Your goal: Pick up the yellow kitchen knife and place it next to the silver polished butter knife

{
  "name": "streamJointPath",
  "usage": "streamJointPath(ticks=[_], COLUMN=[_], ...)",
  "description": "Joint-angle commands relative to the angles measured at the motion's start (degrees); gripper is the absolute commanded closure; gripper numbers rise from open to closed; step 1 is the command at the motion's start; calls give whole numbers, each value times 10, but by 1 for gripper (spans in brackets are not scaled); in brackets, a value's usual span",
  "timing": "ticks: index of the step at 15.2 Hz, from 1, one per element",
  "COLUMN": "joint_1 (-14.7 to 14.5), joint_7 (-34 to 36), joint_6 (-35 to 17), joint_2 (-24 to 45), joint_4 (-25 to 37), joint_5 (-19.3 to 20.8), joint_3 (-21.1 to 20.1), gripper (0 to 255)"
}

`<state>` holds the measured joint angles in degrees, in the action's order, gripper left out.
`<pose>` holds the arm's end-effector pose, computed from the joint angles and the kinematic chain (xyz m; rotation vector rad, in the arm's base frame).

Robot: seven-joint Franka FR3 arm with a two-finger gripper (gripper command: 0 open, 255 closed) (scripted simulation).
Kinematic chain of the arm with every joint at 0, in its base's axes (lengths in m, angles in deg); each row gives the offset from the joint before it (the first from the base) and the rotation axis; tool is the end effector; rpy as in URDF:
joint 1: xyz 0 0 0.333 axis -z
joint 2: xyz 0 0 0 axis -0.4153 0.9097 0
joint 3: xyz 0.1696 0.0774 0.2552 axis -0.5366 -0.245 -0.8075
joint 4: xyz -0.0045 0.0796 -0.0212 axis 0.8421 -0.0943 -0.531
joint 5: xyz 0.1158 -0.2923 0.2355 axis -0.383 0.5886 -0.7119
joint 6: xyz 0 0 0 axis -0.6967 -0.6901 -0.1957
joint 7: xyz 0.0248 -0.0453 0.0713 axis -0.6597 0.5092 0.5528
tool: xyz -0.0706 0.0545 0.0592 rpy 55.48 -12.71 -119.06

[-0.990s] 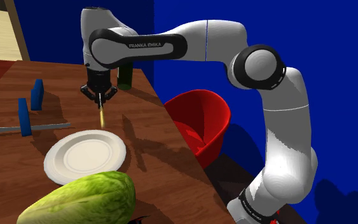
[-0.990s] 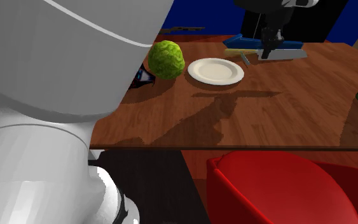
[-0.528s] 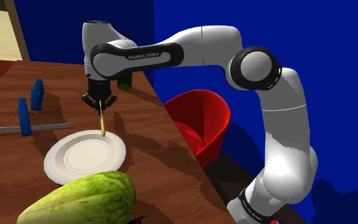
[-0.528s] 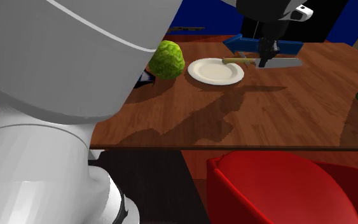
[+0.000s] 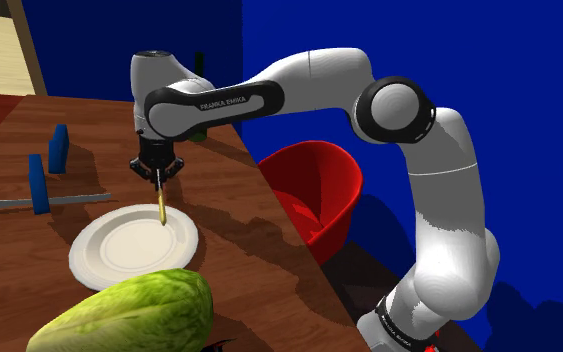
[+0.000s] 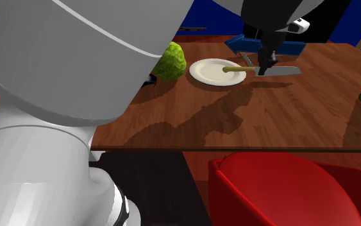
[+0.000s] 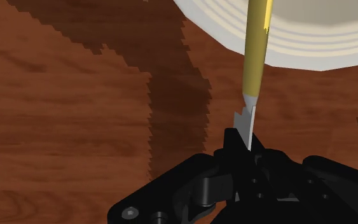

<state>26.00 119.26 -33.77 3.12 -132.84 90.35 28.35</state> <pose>0.6457 0.3041 0.3426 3.0921 -0.5384 0.0338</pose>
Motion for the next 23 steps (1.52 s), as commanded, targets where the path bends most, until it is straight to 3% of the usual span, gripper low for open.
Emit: streamJointPath(ticks=[1,5,6,11,15,23], joint_1=[0,0,0,0,1,1], joint_7=[0,0,0,0,-11,-11], joint_6=[-1,-1,-1,-1,54,54], joint_2=[0,0,0,0,-26,-26], joint_4=[-2,-2,-2,-2,32,32], joint_5=[0,0,0,0,-17,-17], joint_3=[0,0,0,0,-12,-12], gripper=[255,255,0,0,0,0])
